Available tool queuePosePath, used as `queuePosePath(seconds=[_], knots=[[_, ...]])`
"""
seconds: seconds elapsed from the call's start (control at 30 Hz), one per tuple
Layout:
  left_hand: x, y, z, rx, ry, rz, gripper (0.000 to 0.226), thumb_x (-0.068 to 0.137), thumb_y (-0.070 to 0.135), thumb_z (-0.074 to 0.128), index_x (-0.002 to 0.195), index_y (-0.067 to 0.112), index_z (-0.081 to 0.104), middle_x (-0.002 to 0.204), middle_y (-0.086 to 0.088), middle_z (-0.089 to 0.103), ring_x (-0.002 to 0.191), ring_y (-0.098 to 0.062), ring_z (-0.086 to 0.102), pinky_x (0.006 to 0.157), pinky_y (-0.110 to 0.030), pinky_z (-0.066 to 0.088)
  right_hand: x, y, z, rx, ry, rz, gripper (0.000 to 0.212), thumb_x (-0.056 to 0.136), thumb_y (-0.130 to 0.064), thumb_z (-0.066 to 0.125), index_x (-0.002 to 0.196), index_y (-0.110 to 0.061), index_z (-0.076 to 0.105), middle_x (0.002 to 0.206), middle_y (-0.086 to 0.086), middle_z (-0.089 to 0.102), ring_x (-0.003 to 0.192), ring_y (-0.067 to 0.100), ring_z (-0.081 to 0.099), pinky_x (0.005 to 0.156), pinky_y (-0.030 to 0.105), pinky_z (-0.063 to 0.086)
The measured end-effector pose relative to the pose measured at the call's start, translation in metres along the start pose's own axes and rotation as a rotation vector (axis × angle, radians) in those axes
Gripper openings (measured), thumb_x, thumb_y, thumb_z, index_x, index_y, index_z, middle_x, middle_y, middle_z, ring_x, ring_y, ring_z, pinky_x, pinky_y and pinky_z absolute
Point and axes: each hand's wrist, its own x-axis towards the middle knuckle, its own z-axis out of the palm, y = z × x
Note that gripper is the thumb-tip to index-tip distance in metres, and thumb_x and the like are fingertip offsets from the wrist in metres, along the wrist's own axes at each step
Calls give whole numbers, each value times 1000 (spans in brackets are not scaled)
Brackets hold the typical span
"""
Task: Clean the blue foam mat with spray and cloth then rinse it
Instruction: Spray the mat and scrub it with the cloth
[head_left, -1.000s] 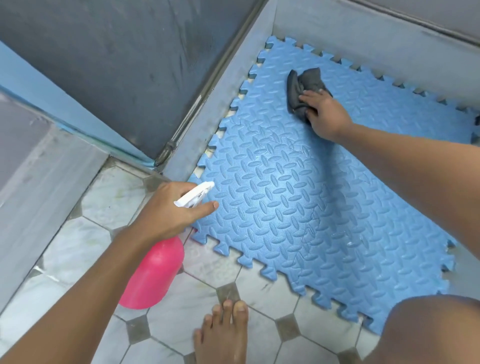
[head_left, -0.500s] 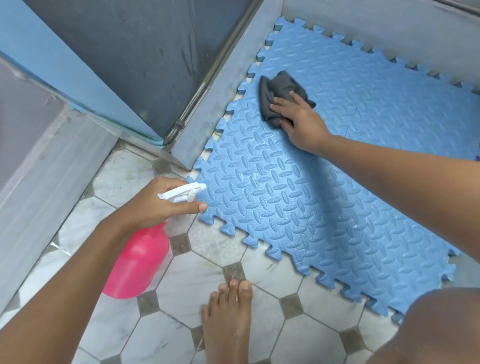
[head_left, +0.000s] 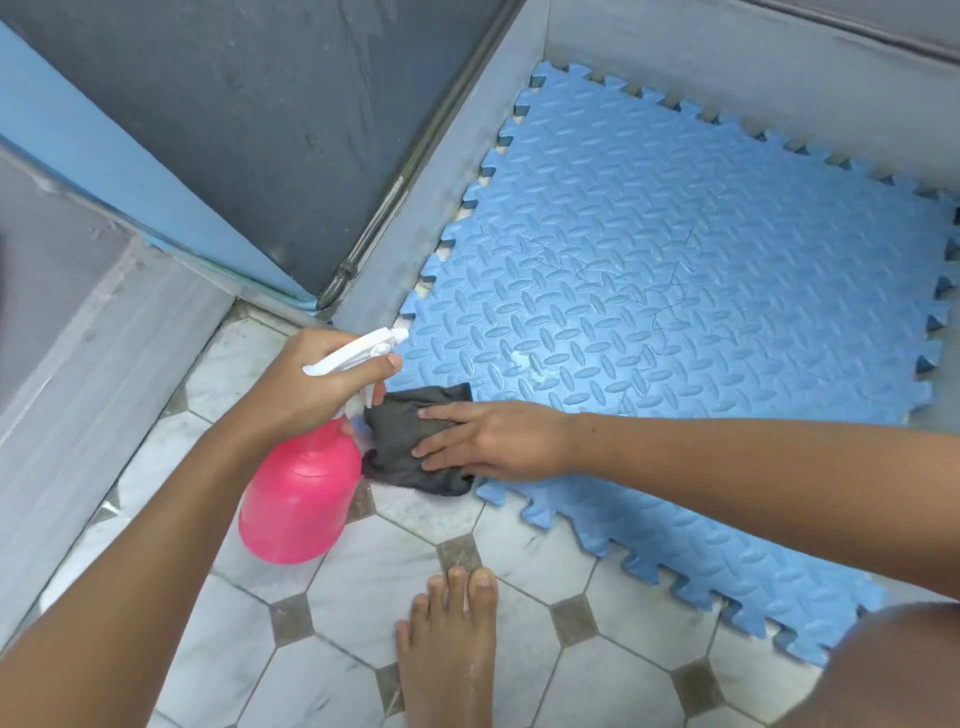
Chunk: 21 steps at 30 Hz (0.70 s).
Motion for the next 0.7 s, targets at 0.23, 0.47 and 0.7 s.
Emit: queuePosePath(seconds=[0.23,0.47,0.7], knots=[[16,34,11,-26,39,-46,37,94,36,72,66,12,73,79,-18,75,63,-33,68,53,-28,55,-144,90,-65,-105,496,745,32,101,-22,56,132,-17,64,141,-3,59,145,22,37,115,42,37],[44,77,19,-83,102,-45,36,90,36,75,64,11,72,69,-14,74,63,-24,72,51,-31,56,-154,71,-64,-117,475,881,39,97,-22,57,136,-25,60,146,-9,54,149,23,30,108,47,45],[81,142,57,23,22,22,32,89,39,75,79,9,75,77,-14,75,68,-22,72,58,-47,65,-138,10,-26,-99,100,196,35,98,-11,57,132,-12,63,144,0,57,147,28,34,121,33,28]])
